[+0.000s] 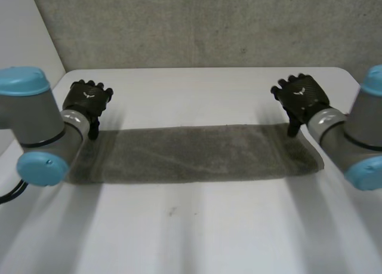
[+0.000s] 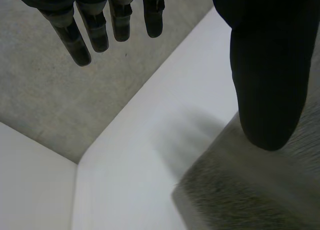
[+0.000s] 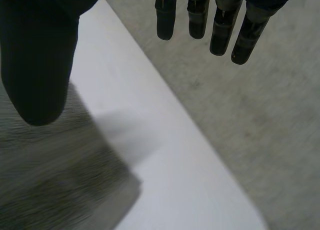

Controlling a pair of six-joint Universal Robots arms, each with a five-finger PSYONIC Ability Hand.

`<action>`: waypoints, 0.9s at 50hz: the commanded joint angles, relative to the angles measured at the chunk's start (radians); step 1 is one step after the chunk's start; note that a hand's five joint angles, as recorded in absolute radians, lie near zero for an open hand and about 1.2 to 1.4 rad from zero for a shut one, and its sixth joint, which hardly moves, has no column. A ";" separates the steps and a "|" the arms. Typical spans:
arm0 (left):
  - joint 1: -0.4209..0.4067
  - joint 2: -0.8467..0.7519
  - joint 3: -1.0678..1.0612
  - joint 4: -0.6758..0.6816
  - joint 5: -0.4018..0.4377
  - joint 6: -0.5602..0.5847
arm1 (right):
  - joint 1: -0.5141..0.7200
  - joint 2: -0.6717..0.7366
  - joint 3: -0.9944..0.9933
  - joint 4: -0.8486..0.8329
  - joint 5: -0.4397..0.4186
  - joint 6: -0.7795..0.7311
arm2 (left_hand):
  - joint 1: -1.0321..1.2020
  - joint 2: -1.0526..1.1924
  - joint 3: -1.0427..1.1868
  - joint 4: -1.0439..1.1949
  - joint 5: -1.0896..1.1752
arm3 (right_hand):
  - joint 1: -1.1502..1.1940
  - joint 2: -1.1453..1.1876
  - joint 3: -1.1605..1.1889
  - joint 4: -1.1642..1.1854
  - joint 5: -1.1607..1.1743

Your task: Fold the towel.

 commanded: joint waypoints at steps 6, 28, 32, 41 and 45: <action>0.033 0.260 -0.342 0.129 0.205 -0.311 | -0.144 -0.025 0.066 0.328 -0.136 0.076 | 0.015 0.020 0.018 0.019 0.000 | -0.027 -0.047 -0.035 -0.054 -0.057; 0.050 0.341 -0.495 0.278 0.311 -0.521 | -0.224 0.107 0.157 0.081 -0.116 -0.041 | 0.004 0.008 0.006 0.007 -0.012 | 0.691 0.671 0.683 0.664 0.661; 0.052 0.347 -0.500 0.278 0.311 -0.521 | -0.245 0.107 0.155 0.046 -0.080 -0.085 | 0.006 0.011 0.009 0.010 -0.009 | 1.195 1.175 1.187 1.168 1.164; 0.055 0.375 -0.501 0.276 0.305 -0.521 | -0.279 0.027 0.177 -0.071 0.108 -0.249 | 0.009 0.014 0.012 0.013 -0.006 | 1.195 1.175 1.187 1.168 1.164; 0.056 0.395 -0.509 0.278 0.307 -0.521 | -0.320 0.010 0.178 -0.108 0.187 -0.478 | 0.012 0.017 0.015 0.016 -0.003 | 1.195 1.175 1.187 1.168 1.164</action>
